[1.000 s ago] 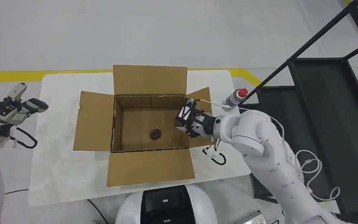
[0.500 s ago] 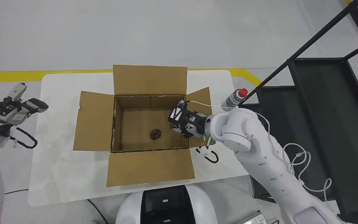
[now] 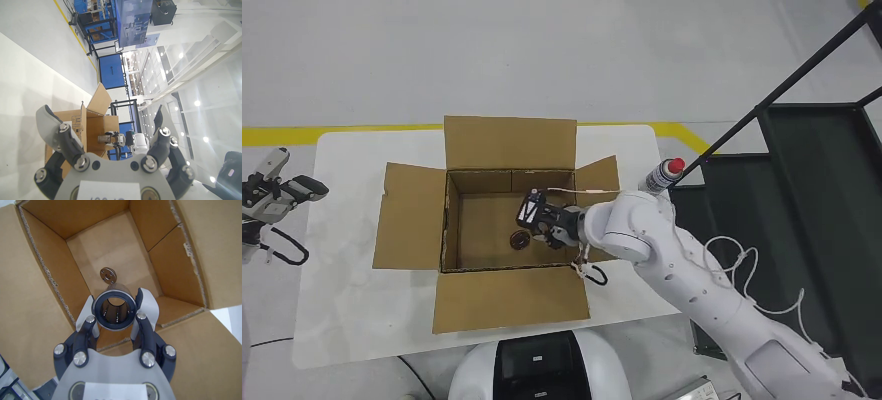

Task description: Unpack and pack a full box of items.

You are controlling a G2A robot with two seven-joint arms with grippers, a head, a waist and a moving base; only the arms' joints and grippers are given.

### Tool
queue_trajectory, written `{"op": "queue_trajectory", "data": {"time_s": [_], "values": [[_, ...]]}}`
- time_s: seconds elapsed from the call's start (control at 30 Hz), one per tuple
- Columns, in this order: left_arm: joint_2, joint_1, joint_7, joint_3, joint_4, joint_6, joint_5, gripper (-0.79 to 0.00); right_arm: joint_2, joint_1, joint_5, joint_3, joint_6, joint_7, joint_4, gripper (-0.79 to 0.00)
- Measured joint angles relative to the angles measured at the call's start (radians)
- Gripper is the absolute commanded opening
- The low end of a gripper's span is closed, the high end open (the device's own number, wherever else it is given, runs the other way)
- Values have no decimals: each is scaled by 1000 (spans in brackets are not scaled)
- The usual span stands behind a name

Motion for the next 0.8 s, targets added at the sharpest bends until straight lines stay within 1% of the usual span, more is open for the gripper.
{"op": "queue_trajectory", "data": {"time_s": [0.1, 0.23, 0.37, 0.53, 0.57, 0.6, 0.8], "values": [[0, 0, 0, 0, 0, 0, 0, 0, -21, 36, -17, -66, 24, -30, 92, -785], [0, 0, 0, 0, 0, 0, 0, 0, -43, 61, -29, -119, 49, -83, 188, -785], [0, 0, 0, 0, 0, 0, 0, 0, -58, 73, -46, -150, 65, -113, 258, -785], [0, 0, 0, 0, 0, 0, 0, 0, -69, 80, -52, -165, 69, -132, 303, -785], [0, 0, 0, 0, 0, 0, 0, 0, -71, 82, -52, -166, 69, -134, 307, -493], [0, 0, 0, 0, 0, 0, 0, 0, -72, 84, -50, -166, 70, -136, 309, 0], [0, 0, 0, 0, 0, 0, 0, 0, -76, 95, -58, -156, 64, -125, 280, 0]]}}
